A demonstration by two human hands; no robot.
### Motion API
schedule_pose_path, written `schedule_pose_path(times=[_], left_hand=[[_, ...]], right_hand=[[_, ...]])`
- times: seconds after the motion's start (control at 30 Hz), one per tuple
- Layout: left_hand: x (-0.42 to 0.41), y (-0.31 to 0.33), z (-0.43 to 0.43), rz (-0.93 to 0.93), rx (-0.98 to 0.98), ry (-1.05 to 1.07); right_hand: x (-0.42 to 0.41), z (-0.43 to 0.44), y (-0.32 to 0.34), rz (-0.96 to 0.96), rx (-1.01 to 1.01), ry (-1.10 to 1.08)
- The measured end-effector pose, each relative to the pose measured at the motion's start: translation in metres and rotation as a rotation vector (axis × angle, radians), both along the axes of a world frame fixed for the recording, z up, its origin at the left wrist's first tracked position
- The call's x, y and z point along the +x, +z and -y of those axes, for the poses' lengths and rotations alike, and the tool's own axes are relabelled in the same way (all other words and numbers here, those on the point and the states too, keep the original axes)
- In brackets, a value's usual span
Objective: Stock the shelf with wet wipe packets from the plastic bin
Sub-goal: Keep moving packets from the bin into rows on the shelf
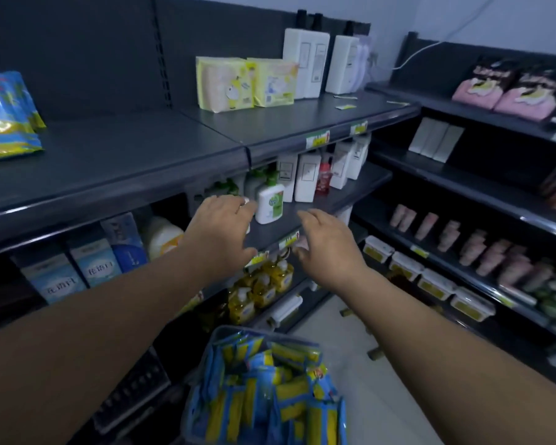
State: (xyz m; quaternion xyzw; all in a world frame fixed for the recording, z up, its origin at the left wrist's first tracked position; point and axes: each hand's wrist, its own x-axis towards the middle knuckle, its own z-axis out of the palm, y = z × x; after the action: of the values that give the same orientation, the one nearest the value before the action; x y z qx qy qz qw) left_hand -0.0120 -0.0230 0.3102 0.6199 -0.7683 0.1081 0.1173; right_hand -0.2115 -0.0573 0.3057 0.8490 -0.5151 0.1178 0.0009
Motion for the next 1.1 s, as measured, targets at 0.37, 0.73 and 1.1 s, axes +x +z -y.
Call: schedule_pose_path(times=[0.37, 0.73, 1.1], left_hand=[[-0.039, -0.083, 0.003, -0.051, 0.209, -0.013], [-0.045, -0.193, 0.019, -0.140, 0.441, -0.090], [-0.064, -0.319, 0.042, -0.065, 0.729, -0.061]], right_hand=[[-0.038, -0.019, -0.082, -0.012, 0.169, -0.095], [-0.057, -0.024, -0.191, -0.037, 0.410, -0.216], [-0.063, -0.026, -0.316, -0.046, 0.642, -0.354]])
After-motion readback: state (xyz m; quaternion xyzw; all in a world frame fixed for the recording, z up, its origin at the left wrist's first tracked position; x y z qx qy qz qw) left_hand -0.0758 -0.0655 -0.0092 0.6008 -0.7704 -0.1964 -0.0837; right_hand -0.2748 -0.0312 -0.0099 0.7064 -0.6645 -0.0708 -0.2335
